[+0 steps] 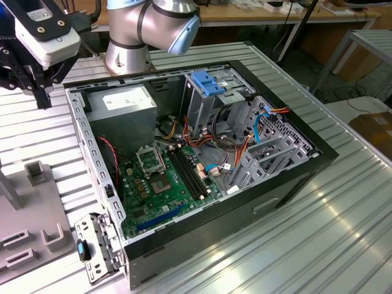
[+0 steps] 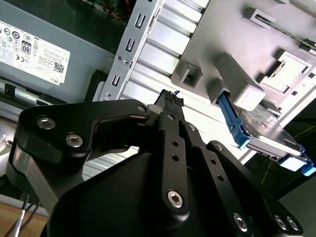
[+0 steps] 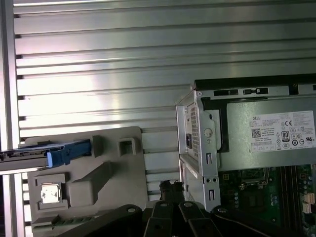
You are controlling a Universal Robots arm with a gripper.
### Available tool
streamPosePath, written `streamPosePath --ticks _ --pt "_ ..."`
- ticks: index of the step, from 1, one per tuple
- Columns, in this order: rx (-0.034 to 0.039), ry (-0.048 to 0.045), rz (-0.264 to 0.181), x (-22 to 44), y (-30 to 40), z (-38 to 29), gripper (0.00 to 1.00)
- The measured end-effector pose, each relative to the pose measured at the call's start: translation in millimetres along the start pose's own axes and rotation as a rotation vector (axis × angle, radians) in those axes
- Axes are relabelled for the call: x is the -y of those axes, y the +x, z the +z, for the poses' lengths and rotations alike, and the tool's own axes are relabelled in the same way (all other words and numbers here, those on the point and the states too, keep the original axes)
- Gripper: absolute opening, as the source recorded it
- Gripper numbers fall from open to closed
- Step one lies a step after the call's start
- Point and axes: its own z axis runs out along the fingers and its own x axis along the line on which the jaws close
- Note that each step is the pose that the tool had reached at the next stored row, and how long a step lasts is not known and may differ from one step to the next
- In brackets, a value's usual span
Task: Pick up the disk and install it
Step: 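Reach for the disk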
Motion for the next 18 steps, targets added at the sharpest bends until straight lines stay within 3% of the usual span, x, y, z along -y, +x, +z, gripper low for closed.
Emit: streamPosePath --ticks 10,18 --pt "0.0 0.0 0.0 1.1 14.5 -0.4 0.11" --pt "0.0 0.0 0.0 2.0 30.5 -0.8 0.11"
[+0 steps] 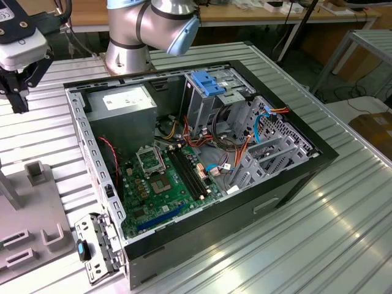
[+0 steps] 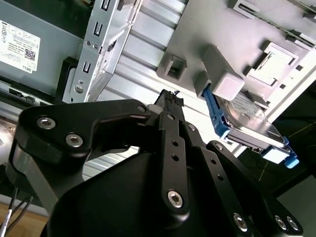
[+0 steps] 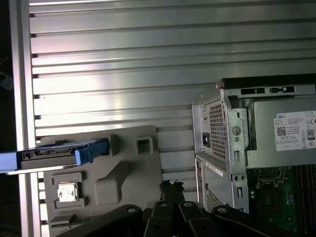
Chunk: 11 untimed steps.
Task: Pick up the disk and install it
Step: 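Reach for the disk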
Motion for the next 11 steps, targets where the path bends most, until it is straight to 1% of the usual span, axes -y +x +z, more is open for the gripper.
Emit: streamPosePath --ticks 1,2,3,4,5,6,11 --pt "0.0001 0.0 0.0 -0.6 1.5 0.0 0.11" --pt "0.0 0.0 0.0 -5.6 4.8 0.1 0.11" --pt "0.0001 0.0 0.0 -12.7 8.1 0.4 0.11" --pt "-0.0001 0.0 0.0 -21.5 12.8 0.6 0.11" --pt "0.0001 0.0 0.0 -23.3 16.0 0.7 0.11" --pt "0.0001 0.0 0.0 -24.4 20.5 0.7 0.11" --pt "0.0 0.0001 0.0 -22.8 64.5 -0.6 0.11"
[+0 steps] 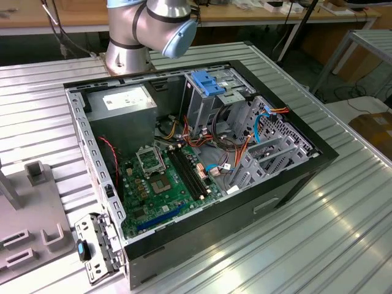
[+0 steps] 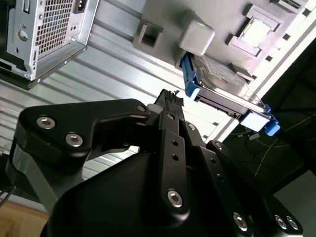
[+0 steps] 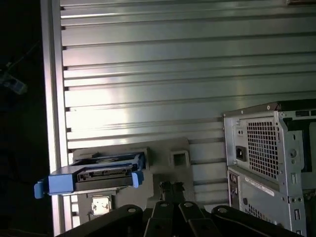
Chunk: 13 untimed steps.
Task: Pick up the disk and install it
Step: 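Reach for the disk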
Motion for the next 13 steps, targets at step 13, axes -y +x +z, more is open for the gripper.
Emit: streamPosePath --ticks 13 --pt "-0.0004 0.0 0.0 6.3 94.2 -2.6 0.11"
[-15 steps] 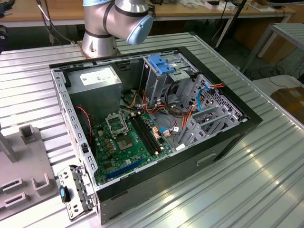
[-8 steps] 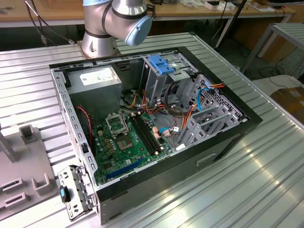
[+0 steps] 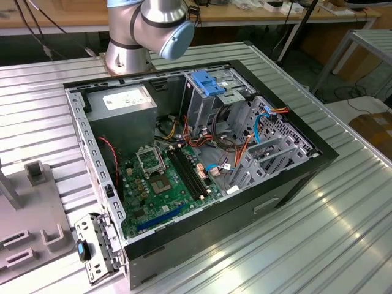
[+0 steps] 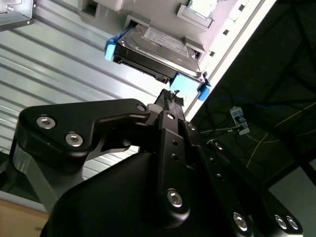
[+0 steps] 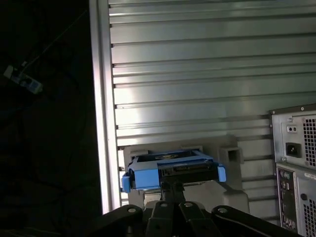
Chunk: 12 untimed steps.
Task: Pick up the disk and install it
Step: 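Reach for the disk, then pick up the disk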
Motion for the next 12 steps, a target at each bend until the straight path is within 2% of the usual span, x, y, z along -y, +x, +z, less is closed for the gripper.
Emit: streamPosePath --ticks 2,12 --pt "-0.0002 0.0 0.0 0.7 8.7 -0.2 0.11" --pt "-0.0002 0.0 0.0 0.8 9.6 -0.2 0.11"
